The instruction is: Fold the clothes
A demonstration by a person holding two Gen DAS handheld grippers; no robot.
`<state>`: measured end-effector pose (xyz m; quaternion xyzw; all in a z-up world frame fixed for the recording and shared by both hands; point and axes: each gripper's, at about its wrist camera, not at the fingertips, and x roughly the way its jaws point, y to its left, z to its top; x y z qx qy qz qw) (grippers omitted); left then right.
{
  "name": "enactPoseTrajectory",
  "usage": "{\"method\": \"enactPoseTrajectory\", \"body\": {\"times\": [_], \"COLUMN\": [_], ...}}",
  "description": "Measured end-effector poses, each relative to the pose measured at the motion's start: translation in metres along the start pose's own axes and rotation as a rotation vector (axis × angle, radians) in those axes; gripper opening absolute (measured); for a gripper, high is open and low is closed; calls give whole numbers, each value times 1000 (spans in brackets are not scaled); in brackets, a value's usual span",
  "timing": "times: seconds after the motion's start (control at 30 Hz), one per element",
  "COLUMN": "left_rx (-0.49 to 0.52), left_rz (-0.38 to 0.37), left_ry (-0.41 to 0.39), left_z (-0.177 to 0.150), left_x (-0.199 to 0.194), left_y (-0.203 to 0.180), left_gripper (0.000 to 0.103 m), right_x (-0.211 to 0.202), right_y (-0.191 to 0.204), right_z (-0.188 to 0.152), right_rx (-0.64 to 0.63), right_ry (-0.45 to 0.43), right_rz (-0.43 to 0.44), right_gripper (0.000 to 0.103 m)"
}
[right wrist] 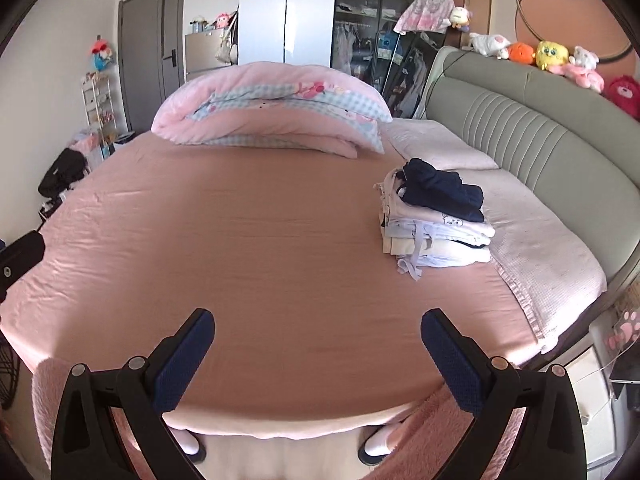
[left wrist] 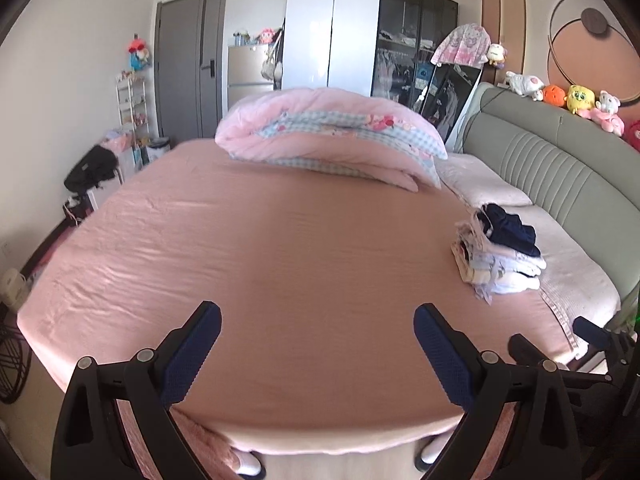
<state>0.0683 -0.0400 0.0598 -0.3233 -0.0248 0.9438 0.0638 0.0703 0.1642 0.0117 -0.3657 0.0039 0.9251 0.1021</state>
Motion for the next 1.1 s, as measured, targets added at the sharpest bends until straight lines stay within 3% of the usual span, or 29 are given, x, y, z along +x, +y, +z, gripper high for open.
{"method": "enactPoseTrajectory", "body": {"times": [0.23, 1.1], "left_rx": [13, 0], "left_rz": [19, -13], "left_ry": [42, 82], "left_z": [-20, -27], "left_x": [2, 14], "left_y": [-9, -18], "left_gripper": [98, 99], "right_x": [1, 7], "right_y": [7, 0], "right_z": [-13, -14], "right_rx": [-12, -10], "right_ry": [24, 54], "right_rz": [9, -8], "right_gripper": [103, 103]}}
